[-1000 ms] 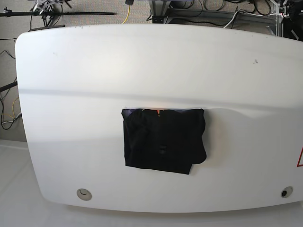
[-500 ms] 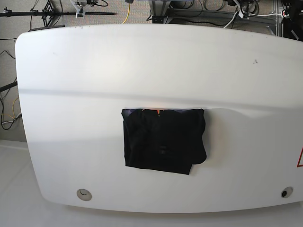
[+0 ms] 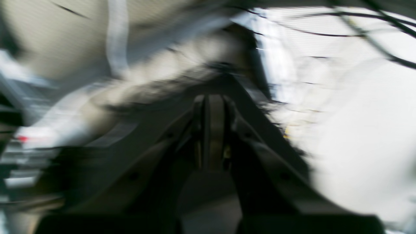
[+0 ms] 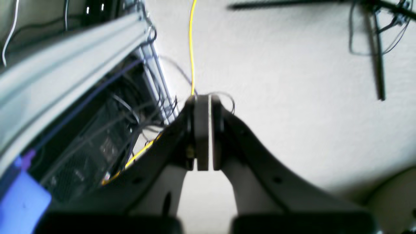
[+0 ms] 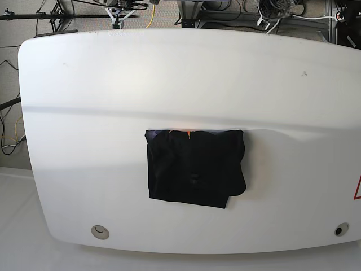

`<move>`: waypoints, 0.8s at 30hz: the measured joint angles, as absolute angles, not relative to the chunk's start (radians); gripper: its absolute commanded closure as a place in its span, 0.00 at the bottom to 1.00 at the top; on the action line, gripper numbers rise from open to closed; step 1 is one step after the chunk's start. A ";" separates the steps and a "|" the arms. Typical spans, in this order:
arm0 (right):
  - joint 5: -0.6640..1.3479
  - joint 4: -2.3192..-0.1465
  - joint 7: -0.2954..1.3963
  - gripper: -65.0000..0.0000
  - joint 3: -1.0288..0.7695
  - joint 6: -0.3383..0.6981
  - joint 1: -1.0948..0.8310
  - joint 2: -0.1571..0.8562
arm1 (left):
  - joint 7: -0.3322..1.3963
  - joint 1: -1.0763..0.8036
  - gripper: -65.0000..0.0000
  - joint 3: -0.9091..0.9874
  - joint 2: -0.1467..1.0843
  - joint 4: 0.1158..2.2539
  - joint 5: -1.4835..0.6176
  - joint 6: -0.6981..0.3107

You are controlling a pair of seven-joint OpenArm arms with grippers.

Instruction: Fold the T-shirt properly

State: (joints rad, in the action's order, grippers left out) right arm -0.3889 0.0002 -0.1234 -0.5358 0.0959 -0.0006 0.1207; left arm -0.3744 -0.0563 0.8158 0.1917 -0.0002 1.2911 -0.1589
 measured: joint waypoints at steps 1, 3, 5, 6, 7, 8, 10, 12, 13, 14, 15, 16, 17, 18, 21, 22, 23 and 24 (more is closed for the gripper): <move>-0.389 0.000 -0.123 0.98 -0.536 0.100 0.005 0.123 | -0.371 -0.044 1.00 0.802 0.190 0.000 1.291 -0.127; -0.389 -0.004 -0.136 0.95 -0.536 0.113 0.013 0.118 | -0.370 -0.027 1.00 0.783 0.181 0.001 1.295 -0.098; -0.389 -0.006 -0.133 0.91 -0.535 0.113 0.018 0.109 | -0.342 -0.011 1.00 0.760 0.168 0.002 1.306 -0.055; -0.389 -0.006 -0.128 0.89 -0.528 0.117 0.019 0.102 | -0.326 -0.004 1.00 0.756 0.157 0.004 1.305 -0.037; -0.390 -0.006 -0.126 0.88 -0.523 0.127 0.019 0.096 | -0.322 0.000 1.00 0.754 0.148 0.004 1.305 -0.028; -0.399 -0.006 -0.121 0.86 -0.516 0.130 0.018 0.091 | -0.321 0.002 1.00 0.749 0.139 0.004 1.306 -0.021; -0.422 -0.004 -0.103 0.85 -0.501 0.131 0.015 0.072 | -0.302 0.005 1.00 0.741 0.118 0.003 1.310 -0.013; -0.432 -0.002 -0.097 0.86 -0.490 0.131 0.008 0.053 | -0.283 0.006 1.00 0.731 0.094 0.000 1.310 0.000; -0.445 0.000 -0.097 0.87 -0.484 0.131 0.004 0.043 | -0.269 0.006 1.00 0.726 0.082 0.000 1.310 -0.001; -0.452 0.001 -0.096 0.87 -0.483 0.131 0.004 0.038 | -0.263 0.006 1.00 0.725 0.075 0.000 1.311 -0.006; -0.454 0.001 -0.096 0.88 -0.483 0.131 0.001 0.032 | -0.253 0.006 1.00 0.727 0.069 0.000 1.312 -0.008; -0.458 0.001 -0.096 0.89 -0.483 0.133 -0.002 0.027 | -0.246 0.006 1.00 0.728 0.063 0.000 1.312 -0.012; -0.468 0.001 -0.097 0.90 -0.483 0.132 -0.002 0.024 | -0.249 0.006 1.00 0.728 0.062 0.000 1.312 -0.011; -0.467 0.001 -0.092 0.91 -0.483 0.132 -0.002 0.023 | -0.250 0.006 1.00 0.728 0.063 0.000 1.312 -0.011; -0.464 0.001 -0.094 0.94 -0.485 0.131 0.001 0.028 | -0.251 0.010 1.00 0.728 0.075 0.000 1.312 -0.006; -0.464 0.001 -0.094 0.95 -0.485 0.131 0.002 0.028 | -0.250 0.012 1.00 0.728 0.079 0.000 1.312 -0.001; -0.464 0.000 -0.093 0.96 -0.486 0.128 0.004 0.028 | -0.248 0.012 1.00 0.728 0.082 0.000 1.312 0.001; -0.464 0.000 -0.092 0.97 -0.487 0.121 0.005 0.028 | -0.247 0.013 1.00 0.728 0.083 0.000 1.311 0.003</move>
